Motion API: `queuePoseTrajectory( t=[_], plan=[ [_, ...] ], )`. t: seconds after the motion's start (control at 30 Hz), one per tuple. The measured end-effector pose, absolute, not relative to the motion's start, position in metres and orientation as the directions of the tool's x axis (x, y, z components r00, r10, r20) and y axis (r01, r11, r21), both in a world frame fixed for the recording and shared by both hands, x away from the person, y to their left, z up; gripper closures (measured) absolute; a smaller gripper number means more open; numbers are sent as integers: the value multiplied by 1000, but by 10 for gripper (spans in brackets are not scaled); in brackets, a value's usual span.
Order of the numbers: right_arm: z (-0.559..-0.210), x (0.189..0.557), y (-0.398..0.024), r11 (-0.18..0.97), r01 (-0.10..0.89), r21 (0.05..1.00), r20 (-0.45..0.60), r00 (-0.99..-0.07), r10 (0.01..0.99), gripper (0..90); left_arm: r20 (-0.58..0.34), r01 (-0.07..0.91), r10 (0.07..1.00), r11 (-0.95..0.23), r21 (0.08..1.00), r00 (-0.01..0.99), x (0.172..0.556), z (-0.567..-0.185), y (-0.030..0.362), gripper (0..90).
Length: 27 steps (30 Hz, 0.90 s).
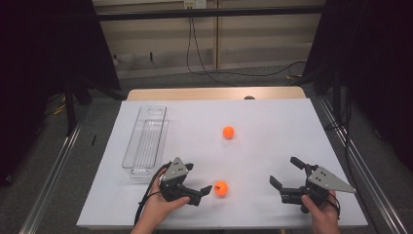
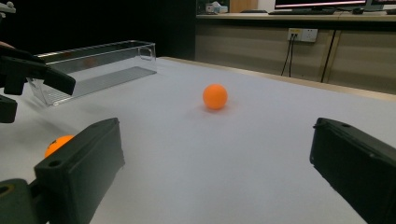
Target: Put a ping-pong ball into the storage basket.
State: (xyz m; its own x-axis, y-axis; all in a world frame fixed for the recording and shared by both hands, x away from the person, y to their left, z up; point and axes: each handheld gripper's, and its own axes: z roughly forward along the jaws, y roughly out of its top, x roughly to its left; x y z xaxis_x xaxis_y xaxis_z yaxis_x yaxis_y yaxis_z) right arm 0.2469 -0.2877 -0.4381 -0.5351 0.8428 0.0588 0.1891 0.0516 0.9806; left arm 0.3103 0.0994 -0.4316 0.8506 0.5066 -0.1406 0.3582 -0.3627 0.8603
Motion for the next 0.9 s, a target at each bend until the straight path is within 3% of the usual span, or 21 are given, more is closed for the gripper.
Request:
queuePoseTrajectory(
  t=[0.9],
  plan=[
    [-438, 247, -287, 56, 189, 980, 56, -538, 841, 22, -138, 351, 487, -379, 856, 862, 311, -429, 87, 34]
  ],
)
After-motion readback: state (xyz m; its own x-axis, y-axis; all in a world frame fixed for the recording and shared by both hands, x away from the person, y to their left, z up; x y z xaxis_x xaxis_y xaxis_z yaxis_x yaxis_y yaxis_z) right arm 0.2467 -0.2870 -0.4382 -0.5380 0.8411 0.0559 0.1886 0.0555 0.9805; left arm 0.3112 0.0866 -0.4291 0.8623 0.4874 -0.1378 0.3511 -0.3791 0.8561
